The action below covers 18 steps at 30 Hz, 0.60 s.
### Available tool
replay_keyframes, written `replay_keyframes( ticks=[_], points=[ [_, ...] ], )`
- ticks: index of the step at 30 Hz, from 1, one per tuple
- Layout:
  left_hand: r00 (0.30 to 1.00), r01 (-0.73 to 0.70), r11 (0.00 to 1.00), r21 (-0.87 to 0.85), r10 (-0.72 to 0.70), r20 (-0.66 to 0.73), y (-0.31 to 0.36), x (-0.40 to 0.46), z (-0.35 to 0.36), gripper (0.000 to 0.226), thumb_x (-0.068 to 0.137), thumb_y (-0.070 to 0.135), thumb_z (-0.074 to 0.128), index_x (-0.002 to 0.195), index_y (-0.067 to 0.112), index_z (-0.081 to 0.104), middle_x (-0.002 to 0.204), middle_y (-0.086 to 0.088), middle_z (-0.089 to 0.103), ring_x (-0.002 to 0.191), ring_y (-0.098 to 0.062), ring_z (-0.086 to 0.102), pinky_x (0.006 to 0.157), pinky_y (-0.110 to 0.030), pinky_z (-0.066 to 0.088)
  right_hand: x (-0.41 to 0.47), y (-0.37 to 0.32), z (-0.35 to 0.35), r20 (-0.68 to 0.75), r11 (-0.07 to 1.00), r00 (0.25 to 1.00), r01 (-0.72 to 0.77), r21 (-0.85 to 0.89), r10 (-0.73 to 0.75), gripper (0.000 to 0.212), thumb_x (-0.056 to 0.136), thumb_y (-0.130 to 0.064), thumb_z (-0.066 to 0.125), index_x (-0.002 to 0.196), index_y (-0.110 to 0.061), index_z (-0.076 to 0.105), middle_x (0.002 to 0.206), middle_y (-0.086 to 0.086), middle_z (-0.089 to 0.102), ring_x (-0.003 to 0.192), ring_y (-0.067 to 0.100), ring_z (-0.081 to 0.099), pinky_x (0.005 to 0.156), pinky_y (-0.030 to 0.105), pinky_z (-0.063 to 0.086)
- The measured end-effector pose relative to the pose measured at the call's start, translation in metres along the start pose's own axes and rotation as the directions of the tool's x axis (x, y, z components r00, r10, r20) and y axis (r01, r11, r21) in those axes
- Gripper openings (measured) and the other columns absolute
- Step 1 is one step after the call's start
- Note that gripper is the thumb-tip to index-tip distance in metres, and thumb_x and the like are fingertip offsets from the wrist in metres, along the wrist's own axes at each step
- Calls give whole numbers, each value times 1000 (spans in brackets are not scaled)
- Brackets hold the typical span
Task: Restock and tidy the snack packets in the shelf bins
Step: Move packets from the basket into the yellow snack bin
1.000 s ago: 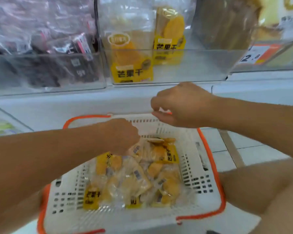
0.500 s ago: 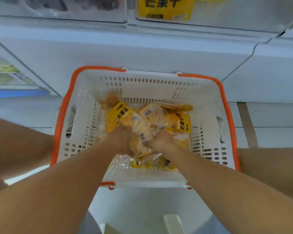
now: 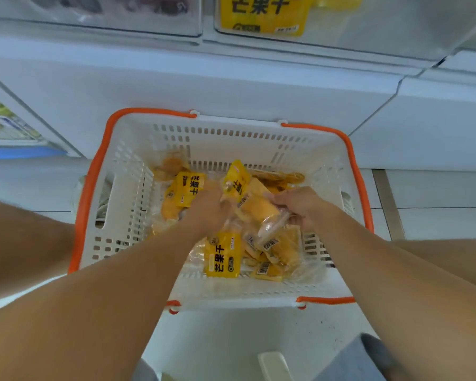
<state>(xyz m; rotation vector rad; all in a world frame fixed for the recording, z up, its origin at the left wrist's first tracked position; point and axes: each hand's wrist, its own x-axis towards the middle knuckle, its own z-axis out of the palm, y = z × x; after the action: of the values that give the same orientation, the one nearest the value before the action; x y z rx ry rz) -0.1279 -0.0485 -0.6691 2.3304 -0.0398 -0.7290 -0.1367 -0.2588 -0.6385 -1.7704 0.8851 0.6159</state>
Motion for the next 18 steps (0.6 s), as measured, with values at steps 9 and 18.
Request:
replay_keyframes(
  ticks=[9, 18],
  points=[
    [867, 449, 822, -349, -306, 393, 10, -3, -42, 51, 87, 7, 74, 133, 0, 54, 94, -11, 74, 63, -12, 65, 54, -23, 53, -2, -7, -13, -216, 945, 923, 291, -149, -318, 20, 95, -23, 66, 80, -9, 64, 82, 5, 67, 72, 18, 59, 66, 33, 51],
    [918, 391, 652, -650, -327, 225, -5, 7, -30, 14, 85, 17, 75, 91, 9, 66, 90, -15, 66, 71, -19, 61, 62, -28, 51, -29, -22, 46, -109, 494, 619, 494, -716, -777, 21, 100, -33, 56, 84, -21, 63, 71, -5, 65, 64, 17, 61, 58, 35, 54]
  ],
)
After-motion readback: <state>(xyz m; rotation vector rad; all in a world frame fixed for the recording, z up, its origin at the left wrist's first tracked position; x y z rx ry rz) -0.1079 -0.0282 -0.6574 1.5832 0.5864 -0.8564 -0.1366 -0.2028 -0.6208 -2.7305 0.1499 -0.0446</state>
